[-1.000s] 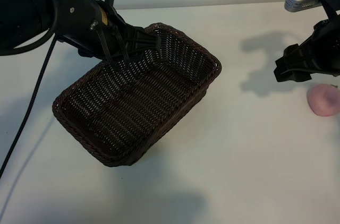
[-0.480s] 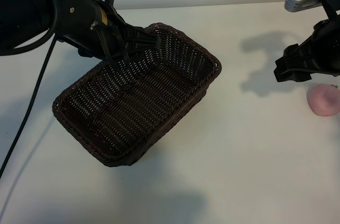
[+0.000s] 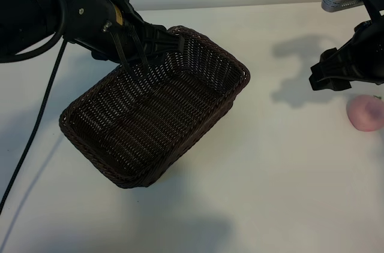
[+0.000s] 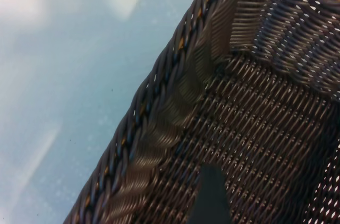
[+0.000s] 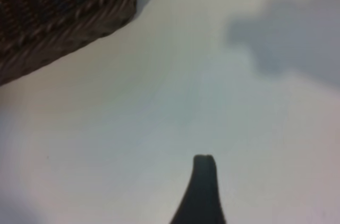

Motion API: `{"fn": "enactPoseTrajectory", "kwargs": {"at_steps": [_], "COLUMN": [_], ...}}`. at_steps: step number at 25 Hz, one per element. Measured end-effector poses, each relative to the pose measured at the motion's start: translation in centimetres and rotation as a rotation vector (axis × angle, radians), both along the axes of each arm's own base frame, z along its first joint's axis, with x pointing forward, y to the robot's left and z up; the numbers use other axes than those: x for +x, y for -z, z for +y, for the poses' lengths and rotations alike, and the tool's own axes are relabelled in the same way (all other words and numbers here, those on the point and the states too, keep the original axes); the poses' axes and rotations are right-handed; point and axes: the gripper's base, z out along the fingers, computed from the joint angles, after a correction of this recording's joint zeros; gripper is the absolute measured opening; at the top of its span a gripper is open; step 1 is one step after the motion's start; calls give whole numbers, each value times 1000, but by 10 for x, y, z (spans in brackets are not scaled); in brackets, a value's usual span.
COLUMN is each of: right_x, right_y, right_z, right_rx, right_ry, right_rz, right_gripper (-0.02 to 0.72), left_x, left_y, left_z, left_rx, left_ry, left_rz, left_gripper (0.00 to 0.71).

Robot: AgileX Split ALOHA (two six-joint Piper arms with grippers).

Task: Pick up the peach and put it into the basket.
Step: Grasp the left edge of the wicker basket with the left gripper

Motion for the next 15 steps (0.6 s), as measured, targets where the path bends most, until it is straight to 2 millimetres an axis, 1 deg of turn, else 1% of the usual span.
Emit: {"fn": "enactPoseTrajectory", "kwargs": {"at_steps": [4, 7, 9, 12, 15], "right_x": [0, 0, 0, 0, 0], "right_y": [0, 0, 0, 0, 0], "right_z": [0, 1, 1, 1, 1], "right_rx": [3, 13, 14, 14, 14], "right_ry": [1, 6, 6, 6, 4], "right_rz": [-1, -2, -2, -2, 3], "right_gripper": [595, 595, 595, 595, 595], "left_x": [-4, -12, -23, -44, -69], "left_y": [2, -7, -18, -25, -21], "left_z": [3, 8, 15, 28, 43], "left_rx": [29, 24, -3, -49, -101], "left_ry": [-20, -46, -74, -133, -190], "left_rz": [54, 62, 47, 33, 23], "left_gripper": [590, 590, 590, 590, 590]}}
